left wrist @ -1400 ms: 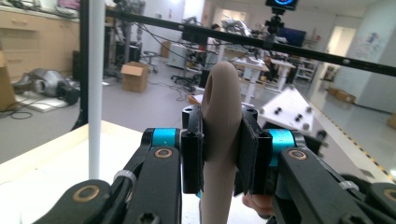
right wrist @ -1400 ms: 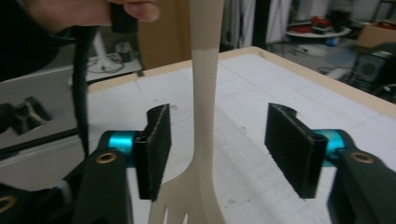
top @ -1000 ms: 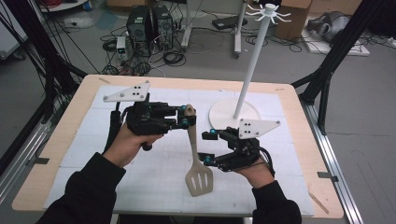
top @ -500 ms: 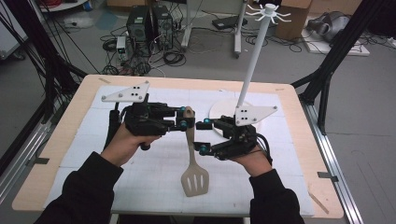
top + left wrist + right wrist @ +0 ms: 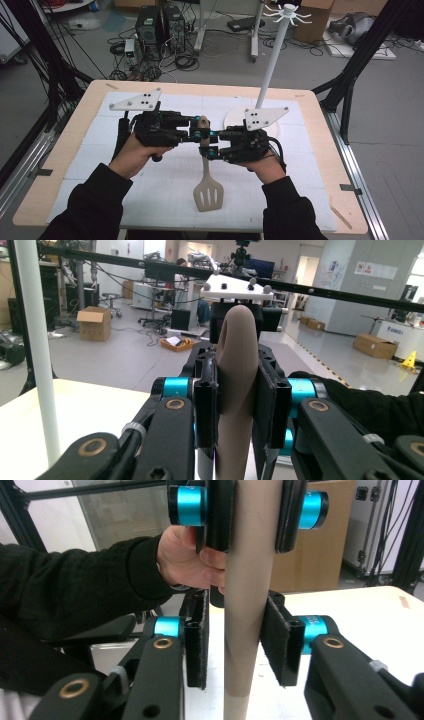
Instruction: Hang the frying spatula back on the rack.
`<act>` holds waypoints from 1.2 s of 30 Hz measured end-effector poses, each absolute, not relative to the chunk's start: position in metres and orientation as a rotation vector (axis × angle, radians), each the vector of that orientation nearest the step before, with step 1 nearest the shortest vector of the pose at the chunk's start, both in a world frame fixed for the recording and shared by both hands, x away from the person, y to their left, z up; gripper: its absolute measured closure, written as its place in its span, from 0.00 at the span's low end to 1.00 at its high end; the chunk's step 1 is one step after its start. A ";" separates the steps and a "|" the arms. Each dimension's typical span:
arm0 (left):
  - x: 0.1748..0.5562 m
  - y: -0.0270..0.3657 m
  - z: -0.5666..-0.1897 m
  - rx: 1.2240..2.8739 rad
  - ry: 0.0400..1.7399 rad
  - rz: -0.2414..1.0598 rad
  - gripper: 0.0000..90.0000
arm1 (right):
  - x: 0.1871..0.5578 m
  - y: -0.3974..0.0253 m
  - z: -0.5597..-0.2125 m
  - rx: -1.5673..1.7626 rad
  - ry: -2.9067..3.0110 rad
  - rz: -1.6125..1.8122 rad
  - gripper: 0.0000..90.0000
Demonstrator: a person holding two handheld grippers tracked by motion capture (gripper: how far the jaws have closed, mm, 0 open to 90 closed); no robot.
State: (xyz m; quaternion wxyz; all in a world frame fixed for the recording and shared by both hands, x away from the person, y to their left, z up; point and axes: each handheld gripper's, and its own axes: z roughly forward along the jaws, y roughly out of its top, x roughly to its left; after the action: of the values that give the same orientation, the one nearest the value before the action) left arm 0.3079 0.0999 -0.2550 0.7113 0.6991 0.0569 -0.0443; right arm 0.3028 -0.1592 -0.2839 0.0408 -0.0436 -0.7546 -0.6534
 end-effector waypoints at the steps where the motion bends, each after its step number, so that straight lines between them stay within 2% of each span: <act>1: 0.308 0.100 -0.255 1.551 0.126 -0.098 0.81 | 0.303 -0.159 -0.284 -0.142 -2.300 -2.006 0.78; 4: 0.307 0.102 -0.254 1.541 0.123 -0.091 0.81 | 0.305 -0.160 -0.285 -0.163 -2.263 -2.010 0.81; 11: 0.308 0.102 -0.253 1.506 0.172 -0.099 0.79 | 0.304 -0.159 -0.285 -0.205 -2.254 -2.029 0.83; 12: 0.308 0.103 -0.252 1.498 0.192 -0.099 0.65 | 0.305 -0.160 -0.285 -0.239 -2.275 -2.029 0.83; 13: 0.308 0.105 -0.251 1.497 0.216 -0.074 0.65 | 0.305 -0.160 -0.285 -0.239 -2.275 -2.029 0.83; 14: 0.308 0.113 -0.251 1.493 0.258 -0.023 0.51 | 0.307 -0.164 -0.285 -0.289 -2.284 -2.037 0.83; 20: 0.305 0.145 -0.257 1.443 0.346 0.076 0.40 | 0.312 -0.183 -0.279 -0.460 -2.273 -2.097 0.83; 21: 0.303 0.158 -0.263 1.452 0.389 0.134 0.37 | 0.314 -0.187 -0.277 -0.493 -2.284 -2.105 0.83; 22: 0.303 0.158 -0.263 1.452 0.389 0.134 0.34 | 0.316 -0.189 -0.274 -0.535 -2.290 -2.111 0.83; 24: 0.299 0.174 -0.277 1.476 0.442 0.212 0.24 | 0.319 -0.194 -0.267 -0.602 -2.318 -2.125 0.83; 30: 0.292 0.195 -0.304 1.481 0.518 0.276 0.22 | 0.332 -0.204 -0.241 -0.790 -2.409 -2.163 0.83; 36: 0.280 0.216 -0.335 1.517 0.575 0.346 0.22 | 0.342 -0.218 -0.221 -0.831 -2.467 -2.169 0.83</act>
State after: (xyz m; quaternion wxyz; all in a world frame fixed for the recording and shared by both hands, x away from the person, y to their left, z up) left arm 0.2803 0.2155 -0.3345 0.6752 0.6747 0.2555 0.1538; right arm 0.3420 -0.2178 -0.2214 -0.1233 -0.2434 -0.7225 -0.6353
